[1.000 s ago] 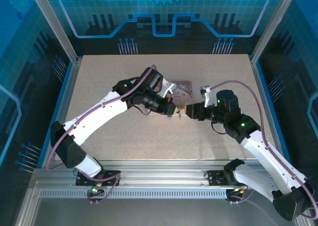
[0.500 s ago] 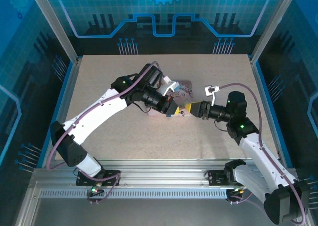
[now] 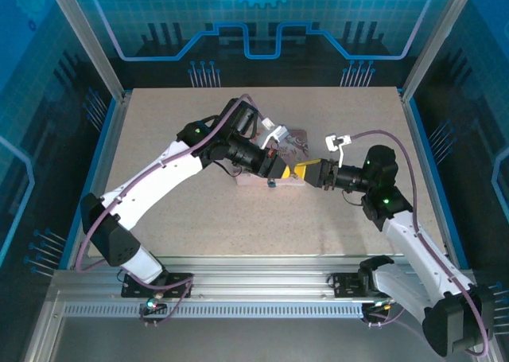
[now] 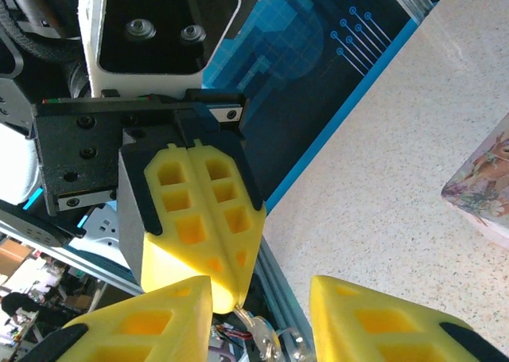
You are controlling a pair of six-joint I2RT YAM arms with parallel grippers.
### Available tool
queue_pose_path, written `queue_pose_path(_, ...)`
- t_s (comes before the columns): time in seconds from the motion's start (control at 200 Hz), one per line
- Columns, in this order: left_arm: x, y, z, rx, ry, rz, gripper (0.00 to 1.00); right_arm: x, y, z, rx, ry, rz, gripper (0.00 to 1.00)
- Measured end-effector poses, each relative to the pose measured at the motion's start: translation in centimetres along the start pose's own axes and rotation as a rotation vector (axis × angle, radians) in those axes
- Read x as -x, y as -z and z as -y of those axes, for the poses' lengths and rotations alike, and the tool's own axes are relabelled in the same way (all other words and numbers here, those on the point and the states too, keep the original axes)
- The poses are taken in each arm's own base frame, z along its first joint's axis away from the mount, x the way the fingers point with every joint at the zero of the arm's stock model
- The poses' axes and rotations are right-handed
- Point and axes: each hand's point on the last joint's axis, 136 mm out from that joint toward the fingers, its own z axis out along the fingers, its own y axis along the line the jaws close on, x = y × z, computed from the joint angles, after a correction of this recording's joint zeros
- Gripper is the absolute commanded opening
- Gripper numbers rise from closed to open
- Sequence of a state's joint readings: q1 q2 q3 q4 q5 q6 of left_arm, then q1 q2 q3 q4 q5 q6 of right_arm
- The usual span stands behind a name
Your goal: Unlock a padlock with a key
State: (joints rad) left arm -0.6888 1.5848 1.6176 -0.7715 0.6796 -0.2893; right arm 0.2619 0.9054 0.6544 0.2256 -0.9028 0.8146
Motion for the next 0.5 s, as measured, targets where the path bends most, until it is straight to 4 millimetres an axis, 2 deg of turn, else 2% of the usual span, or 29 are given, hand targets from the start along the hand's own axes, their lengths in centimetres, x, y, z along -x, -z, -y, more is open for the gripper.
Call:
queue_pose_path(0.105,0.14,0.05,-0.05,-0.004,-0.002,0.006,0.00,-0.23,-0.12,-0.22,0.010,0.004,-0.010,0.36)
queue_pose_path(0.395,0.16,0.11,-0.14,-0.008,0.011,0.014,0.00,-0.67,-0.12,-0.07,0.008,0.007,-0.027,0.24)
queue_pose_path(0.5,0.15,0.14,-0.28,-0.008,0.015,0.014,0.00,-0.80,-0.10,-0.02,0.006,0.004,-0.032,0.24)
